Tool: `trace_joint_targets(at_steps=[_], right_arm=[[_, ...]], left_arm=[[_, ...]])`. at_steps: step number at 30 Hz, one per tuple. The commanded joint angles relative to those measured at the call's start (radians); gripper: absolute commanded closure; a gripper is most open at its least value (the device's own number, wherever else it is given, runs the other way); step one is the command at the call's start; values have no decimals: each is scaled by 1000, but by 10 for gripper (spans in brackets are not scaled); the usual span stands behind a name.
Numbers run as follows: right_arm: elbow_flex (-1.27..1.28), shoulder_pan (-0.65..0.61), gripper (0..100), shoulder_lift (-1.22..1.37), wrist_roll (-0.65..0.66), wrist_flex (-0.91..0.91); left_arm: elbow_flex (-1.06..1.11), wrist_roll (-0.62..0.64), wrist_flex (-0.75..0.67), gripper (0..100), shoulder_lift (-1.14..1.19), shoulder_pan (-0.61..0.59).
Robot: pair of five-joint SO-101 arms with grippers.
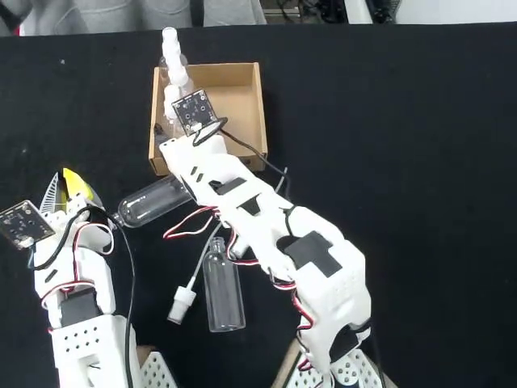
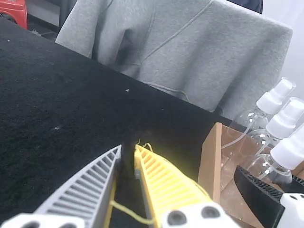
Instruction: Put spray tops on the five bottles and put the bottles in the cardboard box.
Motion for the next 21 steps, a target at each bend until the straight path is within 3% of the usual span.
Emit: trace_joint_targets(at_steps=[1,9,15,21], right_arm=[[-19,-26,768,-4,14,-14],[-27,-26,763,-10,12,32],[-27,-28,670,-10,12,58],[-22,-28,669,-13,12,58]], left_arm=[[22,-8,2,959,-5,-2],[22,-8,2,959,-5,-2],[22,-8,2,959,-5,-2],[22,-8,2,959,-5,-2]])
